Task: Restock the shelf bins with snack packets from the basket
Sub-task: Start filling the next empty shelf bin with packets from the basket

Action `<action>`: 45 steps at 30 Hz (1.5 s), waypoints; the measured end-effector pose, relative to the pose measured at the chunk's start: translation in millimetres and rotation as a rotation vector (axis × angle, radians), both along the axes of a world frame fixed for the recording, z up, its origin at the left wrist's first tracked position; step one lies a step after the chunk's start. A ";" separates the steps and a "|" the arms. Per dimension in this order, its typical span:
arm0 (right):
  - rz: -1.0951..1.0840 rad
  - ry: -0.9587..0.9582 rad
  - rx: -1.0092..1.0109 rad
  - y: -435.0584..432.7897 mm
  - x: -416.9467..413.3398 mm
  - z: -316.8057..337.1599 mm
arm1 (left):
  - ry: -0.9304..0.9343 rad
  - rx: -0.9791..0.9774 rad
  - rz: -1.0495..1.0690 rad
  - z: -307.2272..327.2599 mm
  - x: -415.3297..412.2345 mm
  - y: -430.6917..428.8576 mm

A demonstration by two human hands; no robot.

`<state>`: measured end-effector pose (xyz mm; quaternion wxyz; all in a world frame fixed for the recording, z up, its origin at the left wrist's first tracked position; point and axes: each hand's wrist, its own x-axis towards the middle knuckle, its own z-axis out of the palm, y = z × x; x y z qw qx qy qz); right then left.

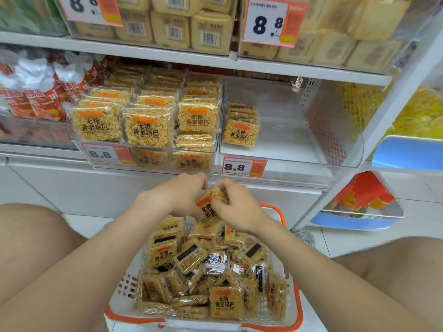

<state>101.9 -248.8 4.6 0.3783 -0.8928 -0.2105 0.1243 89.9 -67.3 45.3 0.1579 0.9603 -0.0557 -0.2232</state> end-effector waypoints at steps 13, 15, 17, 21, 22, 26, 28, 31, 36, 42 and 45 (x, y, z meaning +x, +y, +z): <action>-0.325 -0.093 0.357 -25.8 15.9 72.8 | -0.222 -1.125 0.663 35.7 -7.3 -6.4; -0.313 -0.080 0.326 -26.8 19.2 75.3 | -0.254 -1.124 0.672 35.3 -6.4 -8.7; -0.314 -0.049 0.299 -27.7 20.9 77.9 | -0.280 -1.100 0.667 35.7 -5.4 -10.3; -0.314 -0.015 0.242 -27.5 24.0 87.7 | -0.300 -1.083 0.593 36.8 -2.9 -16.1; -0.286 -0.003 0.206 -28.3 26.6 90.3 | -0.307 -1.085 0.572 36.4 -2.2 -18.0; -0.256 0.007 0.178 -35.0 38.9 109.0 | -0.517 -0.954 0.511 35.2 3.3 -22.1; -0.339 -0.059 0.313 -39.4 49.5 118.2 | -0.719 -0.688 0.405 33.7 4.4 -24.4; -0.506 -0.173 0.481 -44.2 66.4 122.8 | -0.916 -0.326 0.165 27.6 3.7 -32.0; -0.559 -0.265 0.151 -37.6 93.3 95.8 | -0.904 0.004 0.000 19.9 8.3 -41.7; -0.537 -0.175 -0.094 -20.2 129.5 68.8 | -0.857 0.072 0.011 14.8 13.5 -46.3; -0.488 -0.113 -0.170 -12.5 140.9 70.3 | -0.831 0.072 0.025 15.7 15.2 -48.6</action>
